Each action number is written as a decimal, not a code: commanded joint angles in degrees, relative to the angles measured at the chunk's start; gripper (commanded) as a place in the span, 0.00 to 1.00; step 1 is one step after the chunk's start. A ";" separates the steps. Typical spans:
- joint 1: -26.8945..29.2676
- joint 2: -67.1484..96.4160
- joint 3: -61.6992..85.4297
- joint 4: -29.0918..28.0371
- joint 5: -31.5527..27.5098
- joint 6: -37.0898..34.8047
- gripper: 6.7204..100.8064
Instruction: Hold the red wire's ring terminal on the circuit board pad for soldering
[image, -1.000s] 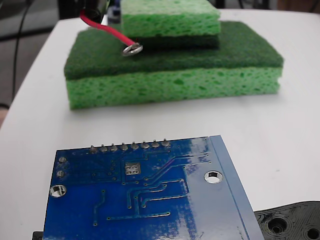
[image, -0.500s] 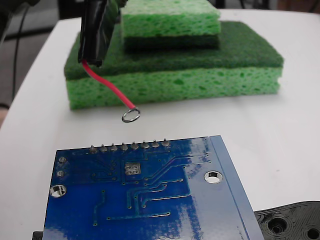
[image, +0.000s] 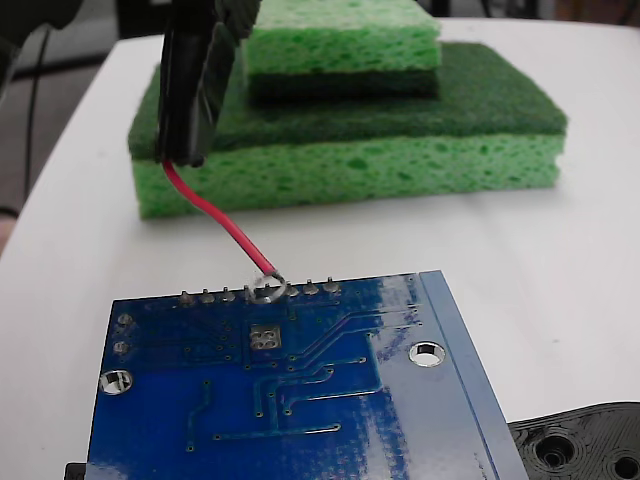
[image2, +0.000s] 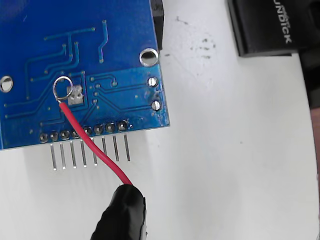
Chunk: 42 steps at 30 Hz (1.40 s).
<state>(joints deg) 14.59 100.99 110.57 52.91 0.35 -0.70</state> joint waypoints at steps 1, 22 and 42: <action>0.09 -0.09 -0.79 -0.18 0.62 -0.09 0.99; 0.53 -0.97 -0.88 -0.44 0.79 -0.09 0.99; 0.35 -1.76 -0.53 -0.70 1.05 0.26 0.99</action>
<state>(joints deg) 14.94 99.05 110.39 52.29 0.62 -0.44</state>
